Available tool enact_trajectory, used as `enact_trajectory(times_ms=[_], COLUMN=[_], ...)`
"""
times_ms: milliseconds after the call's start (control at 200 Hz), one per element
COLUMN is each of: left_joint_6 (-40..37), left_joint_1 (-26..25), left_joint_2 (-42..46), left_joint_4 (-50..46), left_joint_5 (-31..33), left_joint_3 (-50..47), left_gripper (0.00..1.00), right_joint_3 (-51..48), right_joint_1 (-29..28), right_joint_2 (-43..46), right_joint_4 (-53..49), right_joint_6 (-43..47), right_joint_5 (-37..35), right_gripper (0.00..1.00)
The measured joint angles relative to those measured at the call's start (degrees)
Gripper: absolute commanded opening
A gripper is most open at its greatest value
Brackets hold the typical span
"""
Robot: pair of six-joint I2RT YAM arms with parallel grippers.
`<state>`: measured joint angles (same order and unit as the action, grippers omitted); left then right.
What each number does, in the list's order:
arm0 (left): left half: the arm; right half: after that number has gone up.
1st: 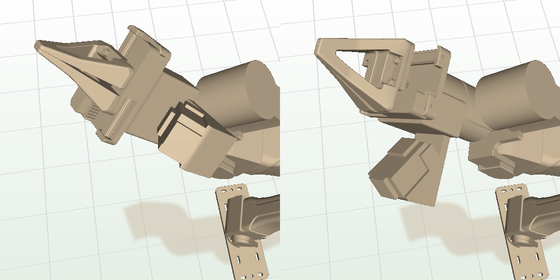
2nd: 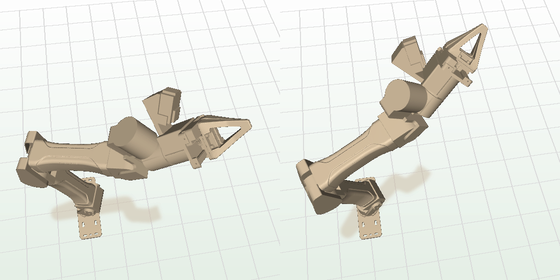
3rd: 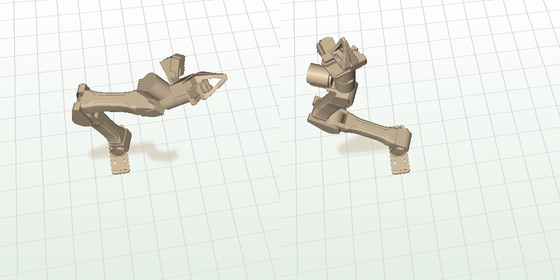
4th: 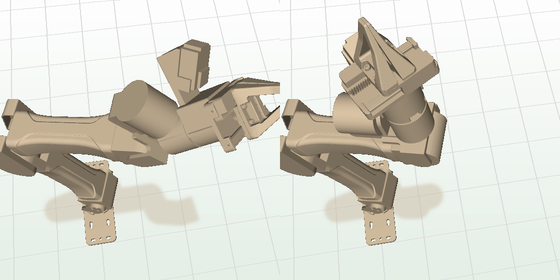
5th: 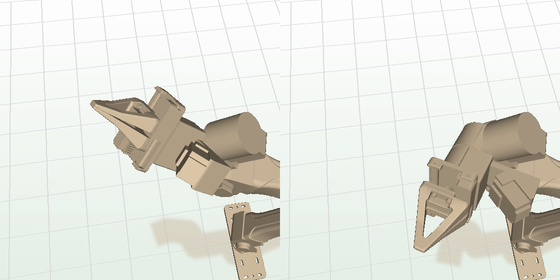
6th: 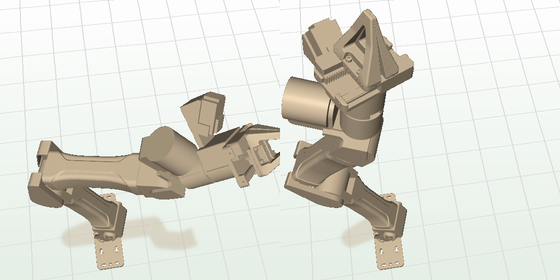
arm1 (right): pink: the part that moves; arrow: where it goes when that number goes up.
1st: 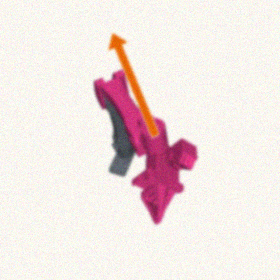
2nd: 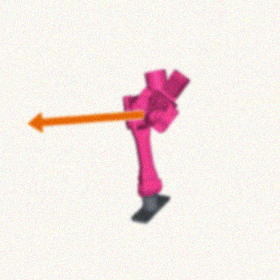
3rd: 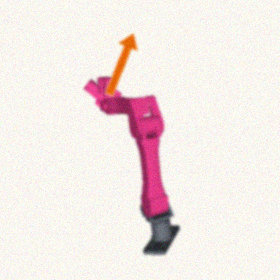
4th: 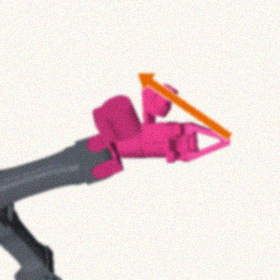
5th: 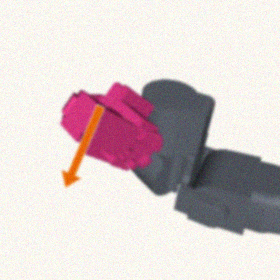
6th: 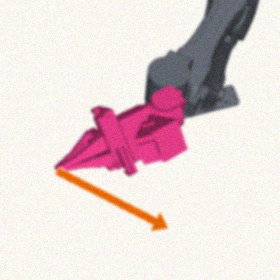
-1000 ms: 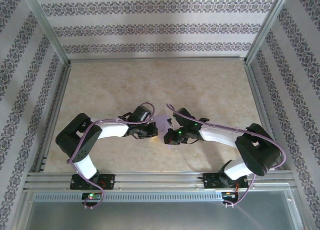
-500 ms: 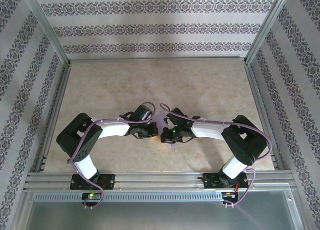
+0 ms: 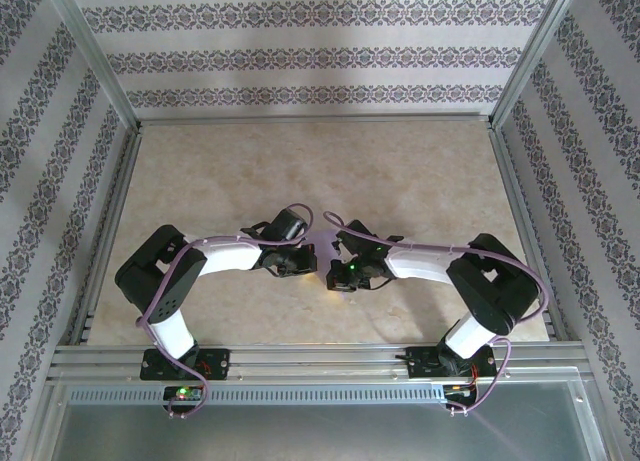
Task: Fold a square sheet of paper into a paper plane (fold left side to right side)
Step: Third fold the triangle at the center of the table.
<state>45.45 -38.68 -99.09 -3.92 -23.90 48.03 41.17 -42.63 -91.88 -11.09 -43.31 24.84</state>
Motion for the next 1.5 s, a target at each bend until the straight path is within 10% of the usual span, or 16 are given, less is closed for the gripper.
enact_trajectory(times_ms=[800,1094,1504], left_joint_6=[-1.1,2.9,4.3], left_joint_1=[0.0,0.2,8.5], left_joint_2=[-0.3,0.0,12.9], left_joint_4=[-1.2,1.9,3.1], left_joint_5=[-0.1,-1.5,-0.8], left_joint_3=[0.8,0.8,-2.3], left_gripper=[0.0,0.23,0.48], right_joint_3=[-3.5,-4.5,-6.3], right_joint_1=[2.1,9.9,15.0], right_joint_2=[8.2,18.8,12.2], right_joint_4=[-12.5,-9.2,5.1], right_joint_6=[3.0,7.3,13.6], right_joint_5=[-2.5,0.7,5.8], right_gripper=[0.0,0.43,0.55])
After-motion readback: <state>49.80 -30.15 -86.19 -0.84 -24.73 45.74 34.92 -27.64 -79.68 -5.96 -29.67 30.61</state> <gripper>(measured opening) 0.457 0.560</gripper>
